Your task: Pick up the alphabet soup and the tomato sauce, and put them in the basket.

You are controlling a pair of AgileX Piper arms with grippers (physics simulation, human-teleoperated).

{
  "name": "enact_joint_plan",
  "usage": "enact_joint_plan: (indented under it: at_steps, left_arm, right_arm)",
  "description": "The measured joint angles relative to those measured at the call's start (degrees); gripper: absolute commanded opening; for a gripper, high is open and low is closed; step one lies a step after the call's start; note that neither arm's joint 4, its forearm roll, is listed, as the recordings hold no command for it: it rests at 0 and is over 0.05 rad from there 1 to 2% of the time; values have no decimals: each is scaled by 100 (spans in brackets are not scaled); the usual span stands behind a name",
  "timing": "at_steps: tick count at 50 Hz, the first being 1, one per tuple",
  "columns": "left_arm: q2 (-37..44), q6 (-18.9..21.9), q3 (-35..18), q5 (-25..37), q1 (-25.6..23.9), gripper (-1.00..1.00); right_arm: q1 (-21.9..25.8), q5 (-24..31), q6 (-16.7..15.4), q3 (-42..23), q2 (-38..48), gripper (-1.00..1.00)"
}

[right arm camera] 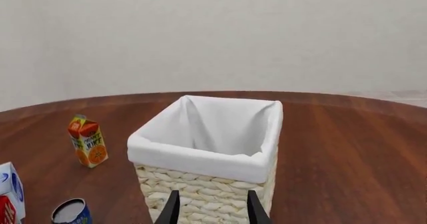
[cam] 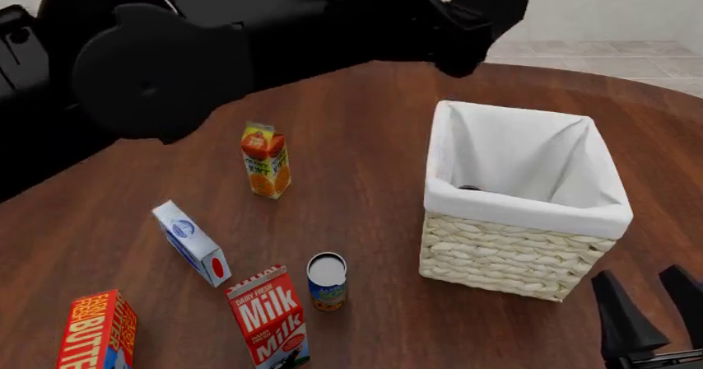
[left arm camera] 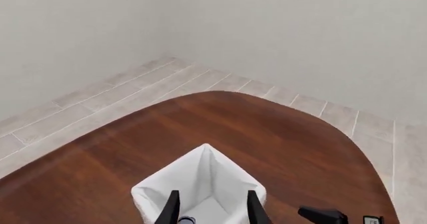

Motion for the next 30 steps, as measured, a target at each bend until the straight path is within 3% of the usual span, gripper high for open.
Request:
enact_joint_plan:
  at_steps: [30]
  left_arm:
    - [-1563,-1434,483,-695,-14,100]
  right_arm:
    - [173,397,-503,-241,17,100]
